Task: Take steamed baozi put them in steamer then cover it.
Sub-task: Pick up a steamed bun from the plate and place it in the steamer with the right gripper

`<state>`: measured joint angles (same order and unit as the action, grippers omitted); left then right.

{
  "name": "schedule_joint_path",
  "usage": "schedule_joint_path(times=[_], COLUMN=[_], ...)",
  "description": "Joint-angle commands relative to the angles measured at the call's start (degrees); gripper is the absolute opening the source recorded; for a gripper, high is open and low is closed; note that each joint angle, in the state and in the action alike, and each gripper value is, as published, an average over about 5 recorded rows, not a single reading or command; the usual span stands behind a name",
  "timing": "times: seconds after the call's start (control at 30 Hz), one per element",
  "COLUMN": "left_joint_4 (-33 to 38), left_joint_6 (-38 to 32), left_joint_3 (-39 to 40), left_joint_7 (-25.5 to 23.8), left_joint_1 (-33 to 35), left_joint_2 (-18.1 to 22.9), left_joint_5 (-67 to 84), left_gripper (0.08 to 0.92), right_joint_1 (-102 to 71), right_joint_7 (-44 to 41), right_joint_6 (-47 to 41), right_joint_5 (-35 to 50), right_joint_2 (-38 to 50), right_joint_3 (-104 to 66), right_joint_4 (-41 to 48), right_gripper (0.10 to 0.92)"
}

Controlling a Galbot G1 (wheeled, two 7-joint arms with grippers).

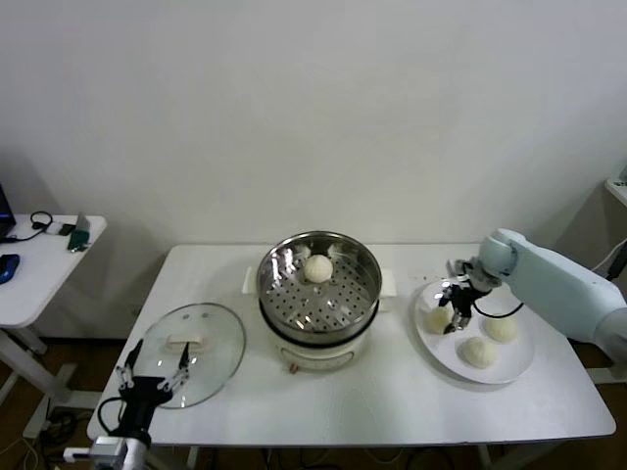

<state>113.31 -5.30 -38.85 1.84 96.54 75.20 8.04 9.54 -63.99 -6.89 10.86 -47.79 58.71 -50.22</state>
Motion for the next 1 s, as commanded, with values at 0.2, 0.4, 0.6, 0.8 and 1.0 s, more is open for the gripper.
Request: schedule_joint_path(times=[0.2,0.4,0.6,0.8,1.0], left_joint_4=[0.6,1.2,1.9,2.0,2.1], left_joint_6=[0.2,0.1,-0.2,-0.5,-0.7], left_joint_3=[0.8,2.1,2.8,3.1,3.2], left_joint_7=[0.0,-0.1,-0.1,-0.2,-0.2], left_joint_1=[-0.4,-0.4,0.2,0.3,0.7], left_joint_2=[0.1,0.2,-0.2,-0.5,-0.9], left_joint_5=[-0.2,-0.6,-0.6,-0.6,-0.6], left_gripper=[0.823,0.823,0.823,0.823,0.823], right_joint_1=[25.0,38.7,43.3,41.8,37.0], right_joint_7=[0.3,1.2,3.1,4.8,5.5], right_joint_6=[-2.7,-5.4,-8.2,-9.2,-9.6], right_joint_5=[18.8,31.5,41.6,45.9,46.9], right_joint_2=[1.2,-3.0,-9.3,-18.6,-28.4], right_joint_3=[19.5,30.7,35.3,36.3,35.8], right_joint_4=[-5.6,-9.9,-13.6,-12.5,-7.4], right_gripper=[0.670,0.670,0.670,0.670,0.670])
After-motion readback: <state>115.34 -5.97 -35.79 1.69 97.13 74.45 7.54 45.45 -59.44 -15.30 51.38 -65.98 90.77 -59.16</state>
